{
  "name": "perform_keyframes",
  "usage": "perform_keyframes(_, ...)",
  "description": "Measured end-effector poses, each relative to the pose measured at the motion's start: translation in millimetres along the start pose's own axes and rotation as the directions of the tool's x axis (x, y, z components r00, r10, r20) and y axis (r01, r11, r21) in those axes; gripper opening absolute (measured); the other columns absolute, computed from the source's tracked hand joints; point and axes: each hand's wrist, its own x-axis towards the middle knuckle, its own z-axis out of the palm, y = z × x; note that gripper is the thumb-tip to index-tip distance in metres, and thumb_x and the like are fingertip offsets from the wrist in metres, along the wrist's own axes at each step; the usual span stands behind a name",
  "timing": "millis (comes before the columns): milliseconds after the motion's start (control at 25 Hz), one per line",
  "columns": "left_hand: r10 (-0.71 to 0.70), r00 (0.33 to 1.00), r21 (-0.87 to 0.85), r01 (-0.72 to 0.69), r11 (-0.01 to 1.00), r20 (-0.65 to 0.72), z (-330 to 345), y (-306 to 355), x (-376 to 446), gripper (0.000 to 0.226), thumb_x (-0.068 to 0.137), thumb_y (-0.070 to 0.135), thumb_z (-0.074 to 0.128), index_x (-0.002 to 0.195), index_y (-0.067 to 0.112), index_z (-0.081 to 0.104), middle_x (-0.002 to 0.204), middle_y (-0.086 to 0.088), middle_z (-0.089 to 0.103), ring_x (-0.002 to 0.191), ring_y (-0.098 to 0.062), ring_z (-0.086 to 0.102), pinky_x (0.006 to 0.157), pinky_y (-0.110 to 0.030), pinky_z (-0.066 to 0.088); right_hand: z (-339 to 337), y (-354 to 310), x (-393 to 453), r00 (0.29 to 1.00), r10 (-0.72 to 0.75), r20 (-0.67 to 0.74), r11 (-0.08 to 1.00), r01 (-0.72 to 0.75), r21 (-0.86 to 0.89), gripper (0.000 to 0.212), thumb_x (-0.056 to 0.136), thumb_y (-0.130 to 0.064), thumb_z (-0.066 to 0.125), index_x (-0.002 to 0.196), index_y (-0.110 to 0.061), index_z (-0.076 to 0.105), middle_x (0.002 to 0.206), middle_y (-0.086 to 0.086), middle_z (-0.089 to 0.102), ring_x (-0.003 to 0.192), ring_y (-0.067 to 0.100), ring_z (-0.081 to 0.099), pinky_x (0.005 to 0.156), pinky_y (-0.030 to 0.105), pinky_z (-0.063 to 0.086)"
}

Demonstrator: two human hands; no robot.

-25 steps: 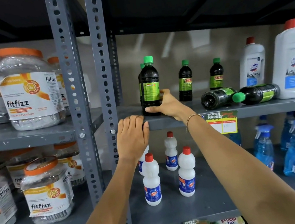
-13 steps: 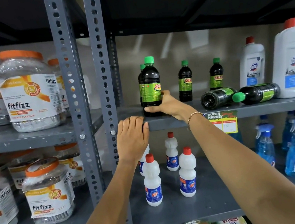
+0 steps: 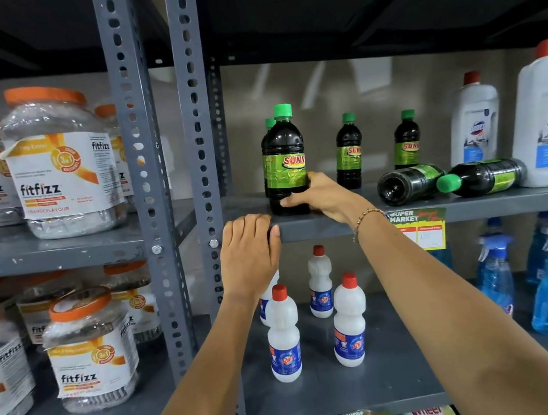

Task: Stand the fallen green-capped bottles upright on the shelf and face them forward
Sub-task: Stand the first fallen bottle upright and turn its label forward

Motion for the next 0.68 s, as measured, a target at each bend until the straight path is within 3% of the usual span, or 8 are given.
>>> perform_keyframes(80,0.000,1.000,-0.003,0.000,1.000,-0.014,0.2,0.3,0.2,0.031,0.097,0.030,0.041,0.100,0.009,0.063,0.096,-0.007,0.066,0.087,-0.026,0.060,0.087,-0.034,0.034,2.1,2.6,1.0,0.999,-0.022,-0.032,0.999,0.021,-0.042,0.048,0.067,-0.019,0.085,0.106,-0.020,0.058,0.112,0.002,0.067,0.109,0.016,0.061,0.095,0.027,0.046)
perform_keyframes(200,-0.005,1.000,0.002,0.005,1.000,0.002,0.1,-0.6,0.4,0.031,0.097,0.030,0.040,0.100,0.009,0.063,0.096,-0.007,0.066,0.088,-0.026,0.060,0.087,-0.034,0.034,5.8,5.3,1.8,0.995,-0.032,-0.099,0.992,0.019,-0.123,0.082,0.057,-0.036,0.089,0.122,-0.012,0.045,0.118,0.001,0.062,0.111,0.017,0.058,0.100,0.034,0.046)
perform_keyframes(680,-0.007,1.000,-0.013,0.007,1.000,0.006,-1.3,1.4,1.9,0.032,0.096,0.031,0.040,0.099,0.010,0.063,0.096,-0.007,0.067,0.087,-0.026,0.060,0.086,-0.033,0.033,5.5,4.1,-2.4,0.989,-0.062,-0.133,0.987,0.040,-0.158,0.079,0.061,-0.036,0.088,0.121,-0.013,0.041,0.121,0.004,0.059,0.114,0.020,0.056,0.101,0.039,0.046)
